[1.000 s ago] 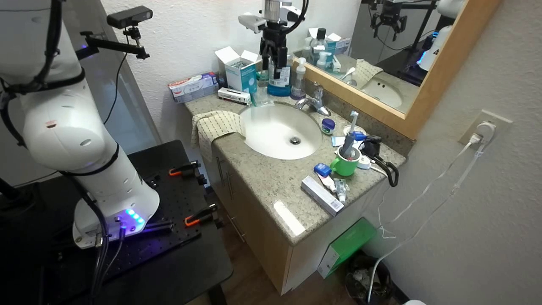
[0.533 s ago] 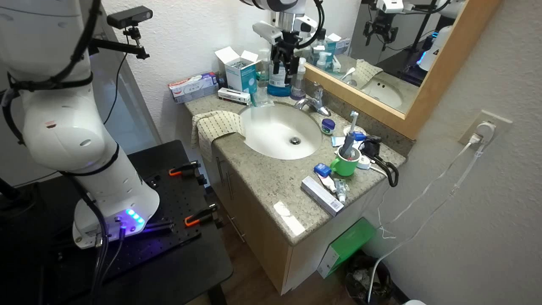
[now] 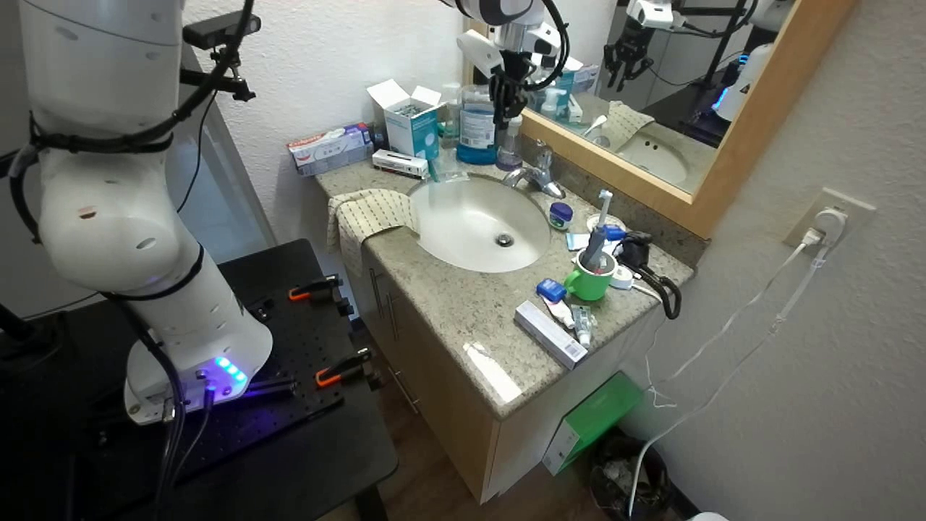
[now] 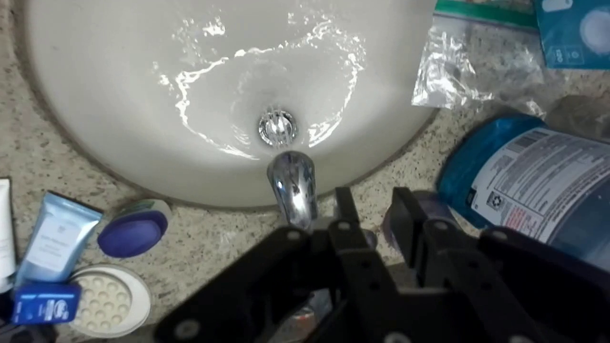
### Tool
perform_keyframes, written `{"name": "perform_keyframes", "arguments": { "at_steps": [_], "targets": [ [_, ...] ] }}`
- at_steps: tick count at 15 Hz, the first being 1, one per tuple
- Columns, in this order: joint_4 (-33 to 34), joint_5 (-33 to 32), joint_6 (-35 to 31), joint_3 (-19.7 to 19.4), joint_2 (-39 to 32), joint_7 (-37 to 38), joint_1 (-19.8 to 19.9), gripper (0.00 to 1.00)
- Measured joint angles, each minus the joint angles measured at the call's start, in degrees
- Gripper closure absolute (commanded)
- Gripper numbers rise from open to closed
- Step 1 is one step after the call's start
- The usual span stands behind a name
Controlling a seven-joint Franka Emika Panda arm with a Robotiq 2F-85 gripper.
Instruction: Close the tap
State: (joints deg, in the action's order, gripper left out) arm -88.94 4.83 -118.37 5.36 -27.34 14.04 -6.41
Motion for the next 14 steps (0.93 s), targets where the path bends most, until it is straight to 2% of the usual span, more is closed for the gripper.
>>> {"name": "perform_keyframes", "arguments": {
  "at_steps": [9, 14],
  "targets": [
    [7.64, 0.04, -10.44, -2.31, -7.04, 7.67, -0.80, 1.00],
    [9.61, 0.04, -13.25, -3.85, -9.14, 11.76, -1.07, 1.00]
  ]
}}
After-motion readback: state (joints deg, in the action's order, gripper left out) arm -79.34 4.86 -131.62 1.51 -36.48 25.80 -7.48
